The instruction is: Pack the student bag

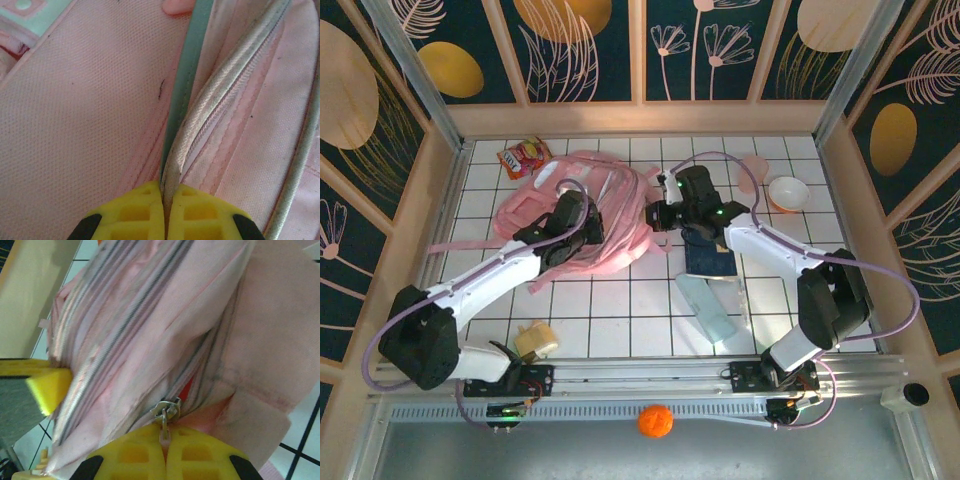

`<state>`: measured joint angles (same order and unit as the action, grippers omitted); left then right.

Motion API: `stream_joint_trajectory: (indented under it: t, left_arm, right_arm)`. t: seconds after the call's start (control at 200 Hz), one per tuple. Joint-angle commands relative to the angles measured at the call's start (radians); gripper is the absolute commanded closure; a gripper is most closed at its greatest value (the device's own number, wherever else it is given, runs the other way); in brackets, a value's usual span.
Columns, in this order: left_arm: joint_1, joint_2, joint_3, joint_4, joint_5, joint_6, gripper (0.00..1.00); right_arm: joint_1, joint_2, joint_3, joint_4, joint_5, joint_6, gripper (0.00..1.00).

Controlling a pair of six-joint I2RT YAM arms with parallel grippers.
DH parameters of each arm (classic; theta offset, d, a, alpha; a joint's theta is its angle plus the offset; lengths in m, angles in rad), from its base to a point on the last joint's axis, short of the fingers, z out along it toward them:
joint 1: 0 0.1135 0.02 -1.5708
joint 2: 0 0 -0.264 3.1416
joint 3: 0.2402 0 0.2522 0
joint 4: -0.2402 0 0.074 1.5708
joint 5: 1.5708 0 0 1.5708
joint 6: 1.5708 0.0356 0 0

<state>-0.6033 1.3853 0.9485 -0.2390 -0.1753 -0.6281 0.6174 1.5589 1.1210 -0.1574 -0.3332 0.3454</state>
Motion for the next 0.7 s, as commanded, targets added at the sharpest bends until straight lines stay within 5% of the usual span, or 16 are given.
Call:
stream_joint_trajectory:
  t: [0.0, 0.315, 0.696]
  left_arm:
    - [0.005, 0.018, 0.084, 0.071, -0.096, -0.099, 1.0]
    - [0.007, 0.046, 0.198, 0.012, -0.192, -0.082, 1.0]
    - [0.006, 0.094, 0.323, 0.04, -0.195, -0.144, 1.0]
  right_arm:
    - [0.036, -0.02, 0.032, -0.071, -0.019, -0.021, 1.0]
    - [0.038, -0.092, 0.091, -0.2, -0.021, -0.053, 1.0]
    - [0.203, -0.037, 0.06, -0.016, 0.074, 0.15, 1.0]
